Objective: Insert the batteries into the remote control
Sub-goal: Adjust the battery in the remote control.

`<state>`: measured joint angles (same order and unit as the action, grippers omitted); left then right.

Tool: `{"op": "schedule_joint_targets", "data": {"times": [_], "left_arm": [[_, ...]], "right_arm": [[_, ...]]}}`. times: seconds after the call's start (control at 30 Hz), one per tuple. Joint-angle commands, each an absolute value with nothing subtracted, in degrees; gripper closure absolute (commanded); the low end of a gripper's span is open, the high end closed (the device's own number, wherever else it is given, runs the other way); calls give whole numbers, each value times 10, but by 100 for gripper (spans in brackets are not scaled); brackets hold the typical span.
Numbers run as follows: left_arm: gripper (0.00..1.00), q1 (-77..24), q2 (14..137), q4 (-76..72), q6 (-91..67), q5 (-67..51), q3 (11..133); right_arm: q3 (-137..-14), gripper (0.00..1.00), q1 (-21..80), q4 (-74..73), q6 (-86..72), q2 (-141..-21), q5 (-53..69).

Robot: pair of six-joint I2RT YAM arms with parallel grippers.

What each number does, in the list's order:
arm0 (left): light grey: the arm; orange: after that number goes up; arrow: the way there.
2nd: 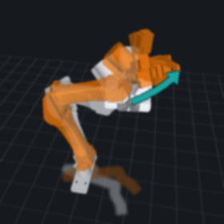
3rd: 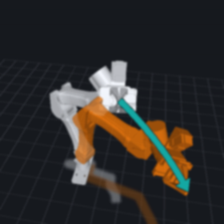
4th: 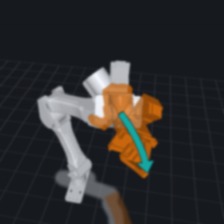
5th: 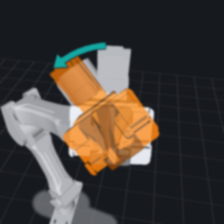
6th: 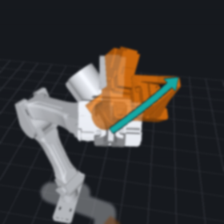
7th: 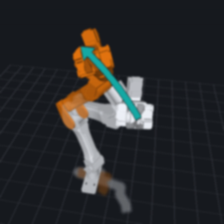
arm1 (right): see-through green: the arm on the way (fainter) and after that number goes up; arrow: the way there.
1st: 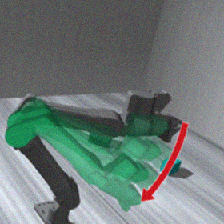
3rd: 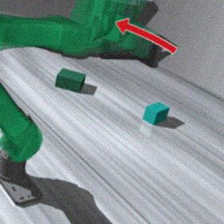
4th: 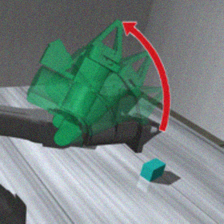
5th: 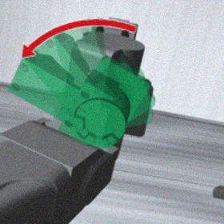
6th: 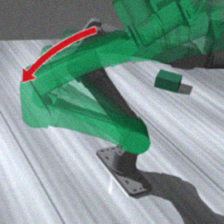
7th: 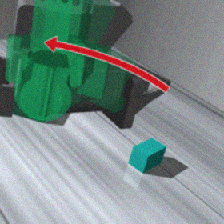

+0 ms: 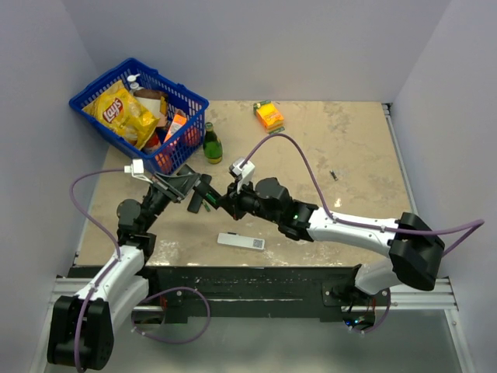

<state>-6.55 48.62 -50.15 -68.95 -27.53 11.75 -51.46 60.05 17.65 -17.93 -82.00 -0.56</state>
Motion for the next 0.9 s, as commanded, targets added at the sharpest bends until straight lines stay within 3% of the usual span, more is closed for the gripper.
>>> {"op": "schedule_joint_targets", "data": {"times": [0.0, 0.33, 0.63, 0.87], "left_arm": [[100, -69, 463, -591, -748, -277, 134], [100, -69, 461, -567, -718, -303, 140], [100, -69, 448, -481, -621, -299, 149], [100, -69, 445, -478, -610, -289, 144]], "right_arm": [[-491, 98, 603, 216, -183, -818, -13], [-519, 97, 604, 179, -167, -798, -28], [-575, 80, 604, 125, -197, -779, -55], [-601, 75, 604, 118, -244, -784, -74]]}}
